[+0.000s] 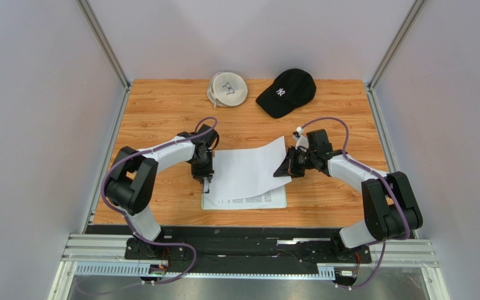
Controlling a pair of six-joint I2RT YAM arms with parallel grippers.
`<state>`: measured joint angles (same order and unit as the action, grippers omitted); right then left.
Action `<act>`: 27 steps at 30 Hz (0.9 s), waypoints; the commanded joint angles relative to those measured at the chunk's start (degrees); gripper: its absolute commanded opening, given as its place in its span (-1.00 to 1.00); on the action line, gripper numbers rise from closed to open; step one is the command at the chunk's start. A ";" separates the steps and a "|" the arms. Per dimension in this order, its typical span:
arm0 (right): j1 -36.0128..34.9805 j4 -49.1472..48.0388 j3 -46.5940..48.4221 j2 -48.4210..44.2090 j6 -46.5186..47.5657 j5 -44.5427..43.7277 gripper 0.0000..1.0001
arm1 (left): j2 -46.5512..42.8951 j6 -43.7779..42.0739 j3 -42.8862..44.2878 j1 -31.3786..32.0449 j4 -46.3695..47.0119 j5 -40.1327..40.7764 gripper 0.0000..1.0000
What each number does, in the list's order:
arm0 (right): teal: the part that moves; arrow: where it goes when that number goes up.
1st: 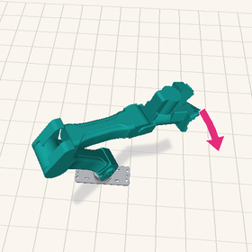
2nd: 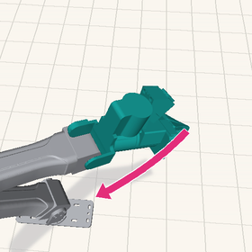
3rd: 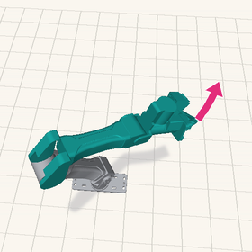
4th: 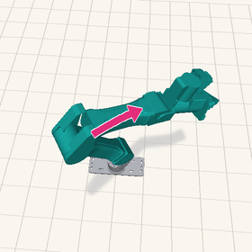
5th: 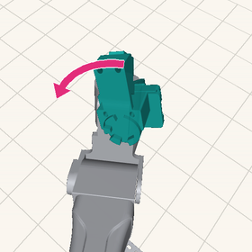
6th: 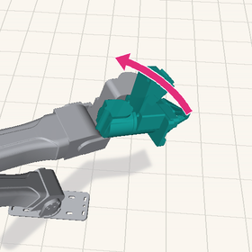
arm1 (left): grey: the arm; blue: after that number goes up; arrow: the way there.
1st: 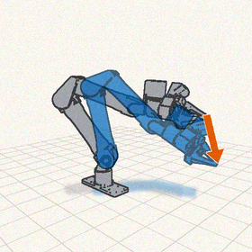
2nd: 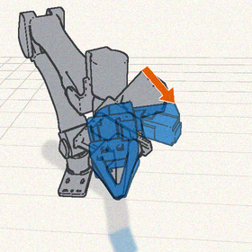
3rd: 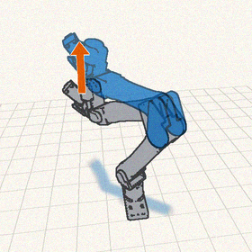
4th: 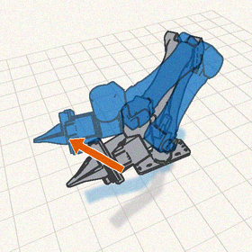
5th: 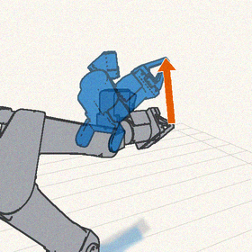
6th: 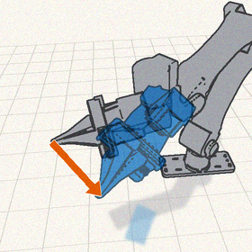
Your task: Put the files into the folder
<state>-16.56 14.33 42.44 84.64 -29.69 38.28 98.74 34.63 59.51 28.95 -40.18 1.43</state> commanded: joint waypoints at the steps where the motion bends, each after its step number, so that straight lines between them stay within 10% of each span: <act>1: -2.07 0.79 -1.21 -3.07 -0.89 2.15 -1.00 | 2.07 3.07 -3.43 0.85 5.02 -3.80 -0.95; 27: -3.31 9.75 1.86 1.40 9.04 -13.67 -0.99 | -6.54 7.12 -15.12 0.76 19.71 -8.38 -1.00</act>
<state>-19.81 21.69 41.47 86.02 -24.27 30.26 90.28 42.15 47.03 29.02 -20.71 -8.47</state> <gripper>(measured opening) 0.005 0.355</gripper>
